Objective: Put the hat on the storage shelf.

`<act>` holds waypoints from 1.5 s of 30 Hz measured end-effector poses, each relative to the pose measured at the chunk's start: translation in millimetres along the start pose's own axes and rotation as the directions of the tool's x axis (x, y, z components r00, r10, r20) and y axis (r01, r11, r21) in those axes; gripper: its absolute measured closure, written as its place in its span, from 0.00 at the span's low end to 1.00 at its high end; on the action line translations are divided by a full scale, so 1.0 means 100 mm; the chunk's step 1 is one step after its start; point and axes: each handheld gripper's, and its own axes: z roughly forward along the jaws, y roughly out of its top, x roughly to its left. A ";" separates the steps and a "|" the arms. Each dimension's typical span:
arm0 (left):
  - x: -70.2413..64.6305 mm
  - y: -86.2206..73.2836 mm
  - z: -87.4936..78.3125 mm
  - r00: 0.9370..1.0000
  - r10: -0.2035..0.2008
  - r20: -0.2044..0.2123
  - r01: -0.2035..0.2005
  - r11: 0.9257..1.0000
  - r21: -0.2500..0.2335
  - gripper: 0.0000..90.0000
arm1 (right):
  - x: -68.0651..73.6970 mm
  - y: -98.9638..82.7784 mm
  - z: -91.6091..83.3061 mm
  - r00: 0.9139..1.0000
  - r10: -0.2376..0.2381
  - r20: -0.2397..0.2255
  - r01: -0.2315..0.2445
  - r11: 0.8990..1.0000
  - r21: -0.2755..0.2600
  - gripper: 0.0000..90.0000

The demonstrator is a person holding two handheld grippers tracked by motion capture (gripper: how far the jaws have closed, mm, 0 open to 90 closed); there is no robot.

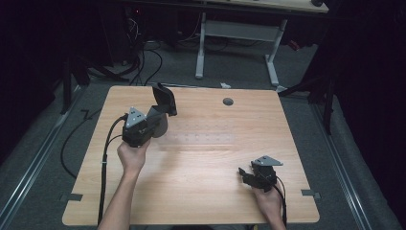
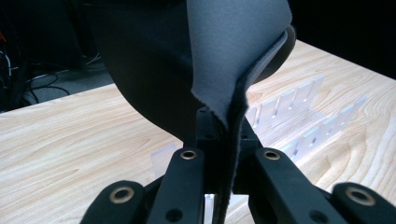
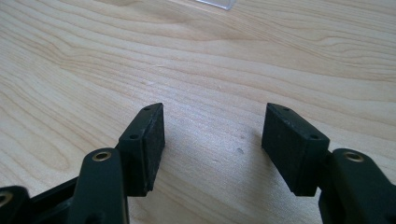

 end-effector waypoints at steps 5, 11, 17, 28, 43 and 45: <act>0.01 -0.04 0.04 1.000 0.013 -0.006 -0.013 1.000 0.001 0.95 | 0.00 0.00 0.00 1.000 0.000 0.000 0.000 1.000 0.000 0.44; 0.02 -0.07 0.09 1.000 -0.001 -0.020 0.001 1.000 0.003 0.95 | 0.00 0.00 0.00 1.000 -0.002 0.000 0.002 1.000 -0.001 0.44; 0.04 -0.15 0.14 1.000 -0.001 -0.031 0.001 1.000 0.021 0.95 | 0.00 0.00 0.00 1.000 0.000 -0.001 0.000 1.000 0.000 0.44; 0.10 -0.29 0.14 0.999 -0.015 -0.037 0.017 0.998 0.053 0.94 | 0.00 0.00 0.00 1.000 -0.003 0.000 0.003 1.000 -0.001 0.44; 0.08 -0.36 0.04 0.999 -0.023 -0.039 0.028 0.991 0.134 0.81 | 0.00 0.00 0.00 1.000 -0.005 0.000 0.005 1.000 -0.002 0.44; 0.08 -0.35 0.03 0.999 -0.031 -0.042 0.036 0.990 0.139 0.74 | 0.00 0.00 0.00 1.000 -0.003 0.000 0.003 1.000 -0.001 0.44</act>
